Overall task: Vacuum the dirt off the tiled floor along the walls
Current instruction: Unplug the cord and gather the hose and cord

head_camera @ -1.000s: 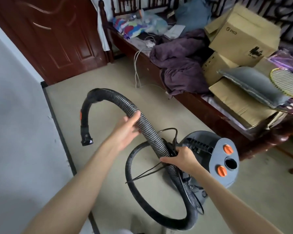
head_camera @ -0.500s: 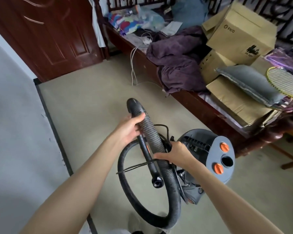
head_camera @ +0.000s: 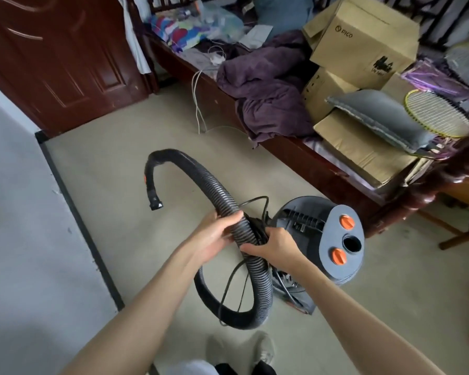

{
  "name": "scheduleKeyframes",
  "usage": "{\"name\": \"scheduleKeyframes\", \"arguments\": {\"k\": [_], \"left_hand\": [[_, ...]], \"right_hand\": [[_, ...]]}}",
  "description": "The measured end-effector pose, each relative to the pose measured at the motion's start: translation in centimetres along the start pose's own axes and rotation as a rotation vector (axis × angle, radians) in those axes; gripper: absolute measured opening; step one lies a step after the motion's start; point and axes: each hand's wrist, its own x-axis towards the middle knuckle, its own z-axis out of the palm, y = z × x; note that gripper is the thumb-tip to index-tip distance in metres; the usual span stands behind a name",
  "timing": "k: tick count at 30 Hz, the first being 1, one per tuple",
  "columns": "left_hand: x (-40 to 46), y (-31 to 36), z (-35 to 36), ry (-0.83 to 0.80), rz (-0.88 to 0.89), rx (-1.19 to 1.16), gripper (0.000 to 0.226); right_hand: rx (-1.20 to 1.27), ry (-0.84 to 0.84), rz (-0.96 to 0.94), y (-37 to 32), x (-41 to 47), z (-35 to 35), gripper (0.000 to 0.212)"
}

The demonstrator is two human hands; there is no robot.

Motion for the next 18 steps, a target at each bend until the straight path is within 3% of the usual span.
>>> {"name": "scheduleKeyframes", "arguments": {"k": [5, 7, 10, 15, 18], "left_hand": [[-0.3, 2.1, -0.8, 0.121, 0.083, 0.016, 0.018], [-0.3, 4.9, -1.6, 0.170, 0.149, -0.030, 0.013], [-1.3, 8.5, -2.3, 0.173, 0.164, -0.037, 0.002], [-1.9, 8.9, -0.9, 0.053, 0.208, 0.041, 0.013], [-2.1, 9.3, -0.4, 0.032, 0.235, 0.161, 0.018]], "right_hand": [[0.007, -0.034, -0.032, -1.0, 0.1, 0.6, 0.029], [-0.084, -0.110, 0.001, 0.1, -0.5, 0.6, 0.027], [-0.317, -0.201, 0.095, 2.7, -1.6, 0.9, 0.043], [-0.619, -0.110, 0.336, 6.2, -2.5, -0.8, 0.038], [-0.661, 0.005, 0.504, 8.1, -3.6, -2.9, 0.043]]}}
